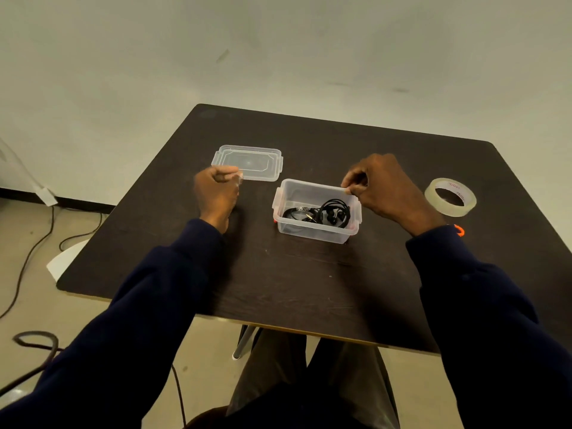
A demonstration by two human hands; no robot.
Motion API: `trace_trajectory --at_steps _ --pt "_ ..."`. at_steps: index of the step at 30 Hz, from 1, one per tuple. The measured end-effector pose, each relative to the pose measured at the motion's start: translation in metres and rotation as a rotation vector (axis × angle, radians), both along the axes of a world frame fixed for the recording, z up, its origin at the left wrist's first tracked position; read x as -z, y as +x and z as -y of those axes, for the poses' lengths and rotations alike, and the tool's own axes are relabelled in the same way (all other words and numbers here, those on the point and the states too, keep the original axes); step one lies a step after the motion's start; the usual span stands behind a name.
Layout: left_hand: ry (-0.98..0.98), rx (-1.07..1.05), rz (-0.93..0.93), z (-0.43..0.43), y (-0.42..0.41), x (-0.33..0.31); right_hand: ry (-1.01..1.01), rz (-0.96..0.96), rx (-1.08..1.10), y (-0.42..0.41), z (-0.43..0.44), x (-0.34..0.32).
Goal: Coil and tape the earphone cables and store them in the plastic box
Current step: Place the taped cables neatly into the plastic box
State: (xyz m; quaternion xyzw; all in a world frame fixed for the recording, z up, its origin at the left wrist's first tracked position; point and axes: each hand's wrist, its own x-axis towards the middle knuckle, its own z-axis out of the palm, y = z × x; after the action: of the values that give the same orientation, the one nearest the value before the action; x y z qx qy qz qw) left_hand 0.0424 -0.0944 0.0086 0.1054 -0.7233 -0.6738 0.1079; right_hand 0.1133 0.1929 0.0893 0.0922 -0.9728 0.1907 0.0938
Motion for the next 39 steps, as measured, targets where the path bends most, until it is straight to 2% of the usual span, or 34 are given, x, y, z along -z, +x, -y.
trace_trajectory --at_steps 4,8,11,17,21,25,33,39 --pt "-0.242 -0.161 -0.008 0.013 -0.037 0.012 -0.004 -0.017 0.047 -0.004 -0.003 0.009" --pt "-0.579 -0.082 0.099 0.023 -0.07 0.023 -0.023 -0.037 0.044 -0.009 -0.002 0.012" --pt "-0.677 -0.01 0.147 0.022 -0.079 0.018 -0.031 -0.052 0.046 -0.014 -0.003 0.013" --pt "-0.62 0.026 0.217 0.011 -0.073 0.0 -0.062 -0.06 0.109 -0.025 -0.002 0.025" --pt "-0.554 0.05 0.245 0.0 -0.068 -0.003 -0.071 0.011 0.149 -0.024 -0.004 0.03" --pt "-0.453 0.076 0.254 -0.009 -0.059 -0.003 -0.1 0.078 0.096 -0.013 -0.009 0.029" --pt "-0.322 0.192 0.158 -0.023 -0.016 -0.001 -0.068 0.085 0.103 -0.003 -0.017 0.027" --pt "-0.398 0.264 0.079 -0.034 0.002 0.003 -0.003 0.075 0.148 0.01 -0.018 0.026"
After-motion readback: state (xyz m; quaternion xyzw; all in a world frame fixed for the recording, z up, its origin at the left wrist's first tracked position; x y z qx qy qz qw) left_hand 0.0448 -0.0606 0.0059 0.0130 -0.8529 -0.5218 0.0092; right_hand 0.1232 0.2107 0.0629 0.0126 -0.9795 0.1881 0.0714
